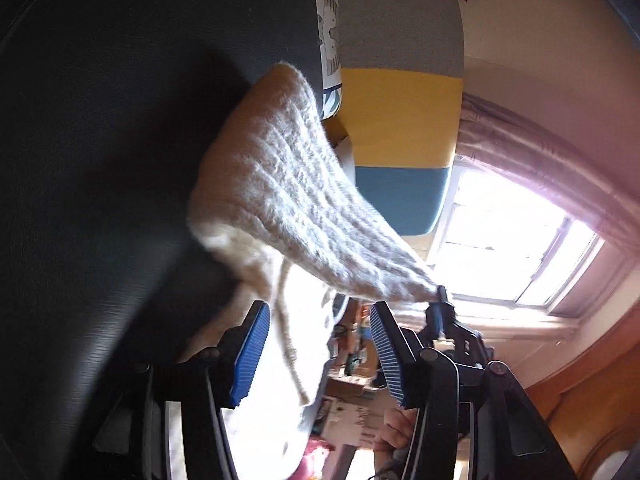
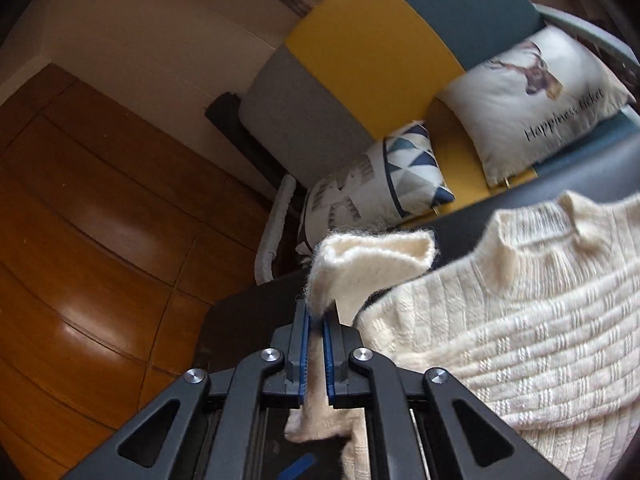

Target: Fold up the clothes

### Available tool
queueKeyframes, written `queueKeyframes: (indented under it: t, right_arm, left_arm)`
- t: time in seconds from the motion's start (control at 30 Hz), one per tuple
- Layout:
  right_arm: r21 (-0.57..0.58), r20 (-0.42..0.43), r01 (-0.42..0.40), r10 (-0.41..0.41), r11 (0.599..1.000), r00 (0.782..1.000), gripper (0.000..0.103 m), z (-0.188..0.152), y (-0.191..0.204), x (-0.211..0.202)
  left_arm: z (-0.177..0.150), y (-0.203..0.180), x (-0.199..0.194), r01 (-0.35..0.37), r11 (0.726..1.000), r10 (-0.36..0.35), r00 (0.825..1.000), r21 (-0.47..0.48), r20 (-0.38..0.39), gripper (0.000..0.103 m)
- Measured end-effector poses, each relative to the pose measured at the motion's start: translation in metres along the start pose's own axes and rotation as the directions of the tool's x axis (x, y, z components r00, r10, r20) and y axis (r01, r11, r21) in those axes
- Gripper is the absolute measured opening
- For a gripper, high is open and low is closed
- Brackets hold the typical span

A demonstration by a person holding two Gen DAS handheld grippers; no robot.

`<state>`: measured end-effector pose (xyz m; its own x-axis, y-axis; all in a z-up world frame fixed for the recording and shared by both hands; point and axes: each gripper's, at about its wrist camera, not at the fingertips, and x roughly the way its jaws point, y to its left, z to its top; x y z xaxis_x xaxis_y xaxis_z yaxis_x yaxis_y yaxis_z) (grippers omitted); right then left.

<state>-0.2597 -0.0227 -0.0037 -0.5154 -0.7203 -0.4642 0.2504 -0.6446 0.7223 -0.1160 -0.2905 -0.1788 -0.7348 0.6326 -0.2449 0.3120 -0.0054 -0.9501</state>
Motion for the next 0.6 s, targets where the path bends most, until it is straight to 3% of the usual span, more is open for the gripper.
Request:
queueKeyframes:
  t: [0.13,0.3,0.47,0.6]
  right_arm:
    - [-0.080,0.059,-0.012,0.017,0.997,0.998,0.005,0.023,0.033,-0.025]
    - [-0.082,0.159,0.049,-0.035,0.995,0.987,0.005,0.042,0.012,-0.083]
    - [0.066,0.207,0.158,-0.168,0.985,0.964,0.005,0.043,-0.076,-0.124]
    - [0.222,0.158,0.222,-0.260,0.949,0.953,0.005,0.013,-0.157,-0.136]
  left_arm:
    - [0.007,-0.007,0.022,0.003,1.000,-0.003,0.999,-0.022,0.036,0.054]
    - [0.012,-0.011,0.046,-0.048,0.999,0.048,0.998,-0.011,0.041,0.058]
    - [0.010,-0.015,0.061,-0.116,0.992,0.114,0.992,0.041,0.046,0.058]
    - [0.004,-0.015,0.070,-0.173,0.981,0.170,0.984,0.086,0.043,0.058]
